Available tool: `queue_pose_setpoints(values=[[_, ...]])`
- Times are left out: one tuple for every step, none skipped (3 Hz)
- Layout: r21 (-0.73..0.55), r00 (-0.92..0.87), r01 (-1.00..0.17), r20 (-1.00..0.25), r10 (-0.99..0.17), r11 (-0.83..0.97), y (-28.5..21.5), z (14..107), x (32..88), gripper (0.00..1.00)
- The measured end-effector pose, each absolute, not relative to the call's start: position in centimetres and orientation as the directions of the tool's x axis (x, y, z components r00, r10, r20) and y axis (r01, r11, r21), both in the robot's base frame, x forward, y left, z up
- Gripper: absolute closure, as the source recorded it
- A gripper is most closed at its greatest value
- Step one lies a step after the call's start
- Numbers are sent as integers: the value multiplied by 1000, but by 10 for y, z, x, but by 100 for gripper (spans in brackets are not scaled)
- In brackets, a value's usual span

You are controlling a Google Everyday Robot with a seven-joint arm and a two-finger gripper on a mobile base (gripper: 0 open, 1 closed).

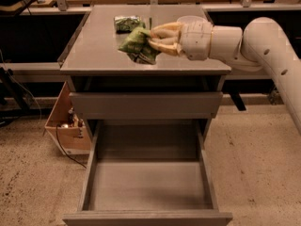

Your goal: Pick green jalapeno chip bag from middle drawer and place on counter

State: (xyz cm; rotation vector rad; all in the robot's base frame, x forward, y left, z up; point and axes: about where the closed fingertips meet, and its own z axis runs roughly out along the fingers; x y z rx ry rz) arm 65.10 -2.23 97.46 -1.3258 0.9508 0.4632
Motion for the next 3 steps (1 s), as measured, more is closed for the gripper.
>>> queue_pose_setpoints(values=[[-642, 585, -704, -767, -264, 304, -7, 984, 692, 100], [-657, 577, -677, -754, -314, 332, 14, 971, 745, 100], [-649, 554, -688, -759, -342, 326, 34, 948, 791, 100]])
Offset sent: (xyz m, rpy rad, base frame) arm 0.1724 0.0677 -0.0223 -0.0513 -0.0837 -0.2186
